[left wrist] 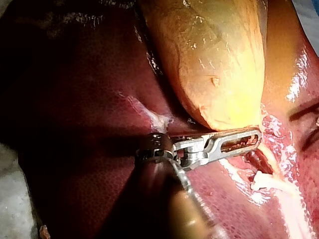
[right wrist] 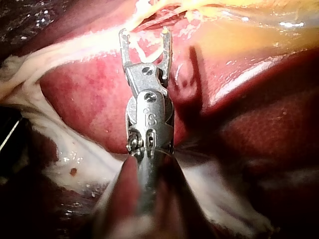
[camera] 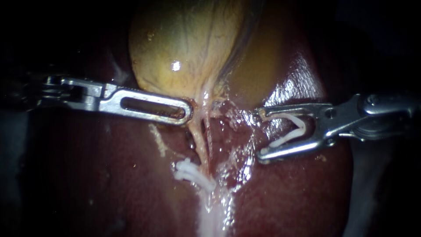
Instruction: Clipping third clip left tube
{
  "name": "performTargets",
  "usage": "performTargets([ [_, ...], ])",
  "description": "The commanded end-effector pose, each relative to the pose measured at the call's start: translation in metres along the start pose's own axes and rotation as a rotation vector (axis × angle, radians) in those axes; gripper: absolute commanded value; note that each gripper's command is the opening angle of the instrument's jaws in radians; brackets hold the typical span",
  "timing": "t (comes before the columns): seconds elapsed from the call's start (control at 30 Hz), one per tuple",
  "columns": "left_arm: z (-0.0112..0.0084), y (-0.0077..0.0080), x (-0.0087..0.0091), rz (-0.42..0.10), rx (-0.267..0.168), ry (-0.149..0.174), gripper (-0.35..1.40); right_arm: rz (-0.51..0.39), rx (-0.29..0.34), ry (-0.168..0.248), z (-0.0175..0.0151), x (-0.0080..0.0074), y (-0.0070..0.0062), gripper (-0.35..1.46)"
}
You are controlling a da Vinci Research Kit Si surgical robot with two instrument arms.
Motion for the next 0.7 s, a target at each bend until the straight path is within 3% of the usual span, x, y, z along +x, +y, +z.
performTargets([
  [0.03,0.0,0.0,0.0,0.0,0.002,0.0,-0.35,0.0,0.0,0.0,0.0,0.0,0.0,0.5],
  [0.27,-0.0012,0.0012,0.0006,-0.007,-0.006,-0.009,-0.35,0.0,-0.001,0.0,0.0001,0.0,0.0,0.5],
  [0.5,-0.0043,0.0037,0.0022,-0.031,0.001,0.012,-0.35,0.001,-0.002,0.0,0.0004,0.0002,0.0,0.5],
  [0.7,-0.0052,0.0047,0.0025,-0.019,-0.002,0.021,-0.35,0.001,-0.004,0.001,0.0007,0.0003,-0.0001,0.5],
])
